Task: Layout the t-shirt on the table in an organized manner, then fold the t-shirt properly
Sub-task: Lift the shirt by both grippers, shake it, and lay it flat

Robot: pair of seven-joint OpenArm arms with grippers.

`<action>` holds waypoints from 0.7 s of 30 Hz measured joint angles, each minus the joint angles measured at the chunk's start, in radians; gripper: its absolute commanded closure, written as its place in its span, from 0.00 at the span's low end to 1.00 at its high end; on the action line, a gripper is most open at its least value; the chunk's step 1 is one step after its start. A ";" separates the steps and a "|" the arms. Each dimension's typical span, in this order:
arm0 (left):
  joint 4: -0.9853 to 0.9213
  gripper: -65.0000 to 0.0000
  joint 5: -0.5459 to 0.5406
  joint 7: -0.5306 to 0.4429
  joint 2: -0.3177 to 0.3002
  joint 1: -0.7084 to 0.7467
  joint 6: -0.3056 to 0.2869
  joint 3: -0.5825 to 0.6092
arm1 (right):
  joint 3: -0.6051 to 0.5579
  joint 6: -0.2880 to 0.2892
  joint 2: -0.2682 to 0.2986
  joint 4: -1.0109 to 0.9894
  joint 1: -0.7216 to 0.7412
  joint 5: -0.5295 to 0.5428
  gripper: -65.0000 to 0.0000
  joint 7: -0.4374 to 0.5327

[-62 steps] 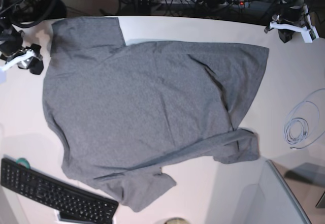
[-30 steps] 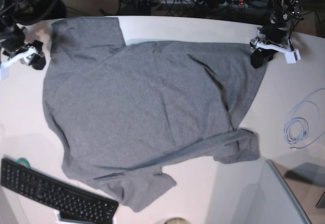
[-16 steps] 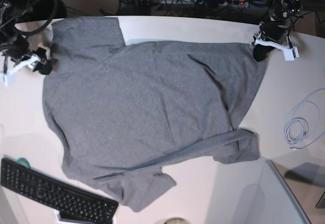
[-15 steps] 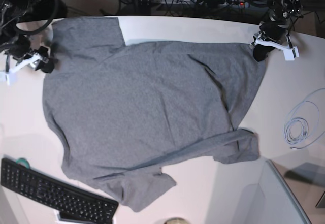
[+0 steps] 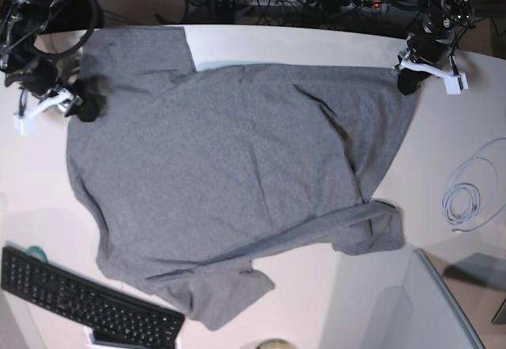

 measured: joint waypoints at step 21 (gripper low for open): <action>0.307 1.00 0.026 0.043 0.028 0.174 0.015 0.003 | -0.060 -0.021 -0.026 0.405 -0.216 0.020 0.99 -0.097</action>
